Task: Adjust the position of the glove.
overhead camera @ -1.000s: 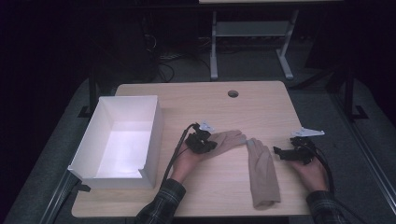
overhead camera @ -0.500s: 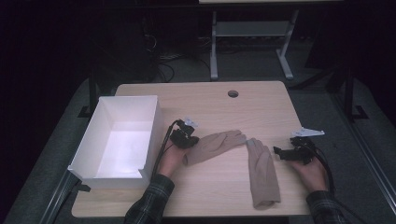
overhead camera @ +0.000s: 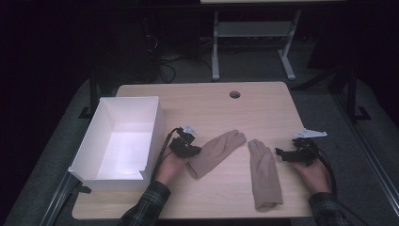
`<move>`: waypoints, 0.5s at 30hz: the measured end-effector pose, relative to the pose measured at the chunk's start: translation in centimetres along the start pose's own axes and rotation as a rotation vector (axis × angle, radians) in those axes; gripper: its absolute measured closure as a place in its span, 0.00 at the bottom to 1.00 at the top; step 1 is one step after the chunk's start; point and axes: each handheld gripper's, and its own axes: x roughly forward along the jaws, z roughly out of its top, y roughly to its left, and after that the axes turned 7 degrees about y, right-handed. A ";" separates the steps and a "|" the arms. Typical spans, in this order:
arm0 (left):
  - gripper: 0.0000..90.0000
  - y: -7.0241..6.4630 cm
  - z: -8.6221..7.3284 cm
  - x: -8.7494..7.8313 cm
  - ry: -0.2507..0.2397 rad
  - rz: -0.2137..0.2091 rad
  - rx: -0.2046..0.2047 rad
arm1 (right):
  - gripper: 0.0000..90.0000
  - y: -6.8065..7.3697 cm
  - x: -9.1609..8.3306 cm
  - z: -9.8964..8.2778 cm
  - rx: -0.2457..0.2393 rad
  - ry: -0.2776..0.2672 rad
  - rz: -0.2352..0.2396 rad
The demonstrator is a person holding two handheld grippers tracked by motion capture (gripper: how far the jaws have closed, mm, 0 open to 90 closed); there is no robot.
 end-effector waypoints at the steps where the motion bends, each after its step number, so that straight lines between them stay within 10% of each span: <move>1: 1.00 -0.2 -0.2 -0.1 -0.002 -0.008 0.009 | 0.16 0.0 0.0 0.0 0.001 0.001 0.000; 15: 1.00 -4.6 -2.1 -0.6 0.022 -0.088 0.141 | 0.16 0.0 0.0 0.0 0.000 0.000 0.000</move>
